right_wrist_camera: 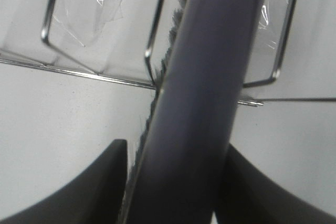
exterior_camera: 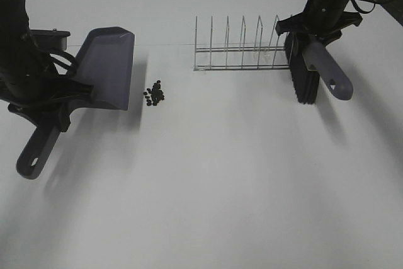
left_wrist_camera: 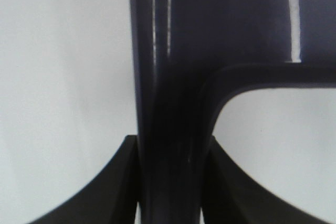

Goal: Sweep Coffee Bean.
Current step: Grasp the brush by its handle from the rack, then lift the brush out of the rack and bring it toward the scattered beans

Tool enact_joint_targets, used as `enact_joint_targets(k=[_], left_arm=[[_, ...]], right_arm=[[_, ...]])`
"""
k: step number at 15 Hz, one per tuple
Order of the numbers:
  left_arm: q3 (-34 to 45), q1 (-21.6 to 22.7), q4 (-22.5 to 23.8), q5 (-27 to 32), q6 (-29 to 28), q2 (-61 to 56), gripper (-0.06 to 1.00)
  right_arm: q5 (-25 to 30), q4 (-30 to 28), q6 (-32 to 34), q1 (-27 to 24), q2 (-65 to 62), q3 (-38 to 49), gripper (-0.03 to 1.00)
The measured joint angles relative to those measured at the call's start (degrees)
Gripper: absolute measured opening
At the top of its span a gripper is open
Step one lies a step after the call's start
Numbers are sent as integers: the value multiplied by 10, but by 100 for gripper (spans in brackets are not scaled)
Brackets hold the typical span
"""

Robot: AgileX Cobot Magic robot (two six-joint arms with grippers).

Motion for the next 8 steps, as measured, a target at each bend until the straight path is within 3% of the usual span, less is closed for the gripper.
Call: enact_joint_targets(k=[1,8], left_arm=[[0,0,0,0,0,0,27],[0,0,0,1,0,0,27]], right_arm=[[0,-3,13,0,0,0,36],[64,-34,48,1,-3,-88,35]])
